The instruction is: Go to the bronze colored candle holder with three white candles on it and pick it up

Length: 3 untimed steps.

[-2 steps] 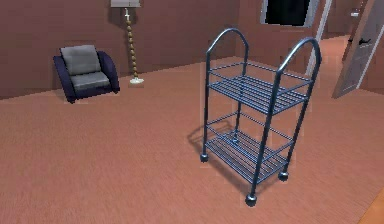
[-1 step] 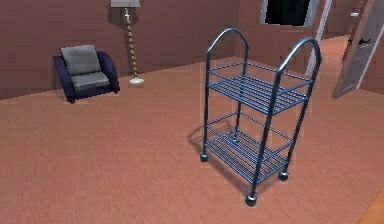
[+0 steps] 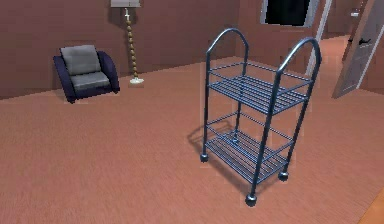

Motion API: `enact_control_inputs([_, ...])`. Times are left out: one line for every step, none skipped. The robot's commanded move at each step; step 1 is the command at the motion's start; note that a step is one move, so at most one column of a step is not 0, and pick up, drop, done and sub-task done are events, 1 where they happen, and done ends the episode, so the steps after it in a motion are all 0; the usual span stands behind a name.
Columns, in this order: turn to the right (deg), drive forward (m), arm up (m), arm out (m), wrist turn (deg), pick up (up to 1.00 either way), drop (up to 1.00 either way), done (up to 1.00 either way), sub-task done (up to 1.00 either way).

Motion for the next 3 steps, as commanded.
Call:
enact_control_inputs([0.0,0.00,0.00,0.30,0.0,0.00,0.00,0.00,0.00])
enact_control_inputs([0.0,0.00,0.00,0.00,45.0,0.00,0.00,0.00,0.00])
enact_control_inputs([0.0,0.00,0.00,0.00,45.0,0.00,0.00,0.00,0.00])
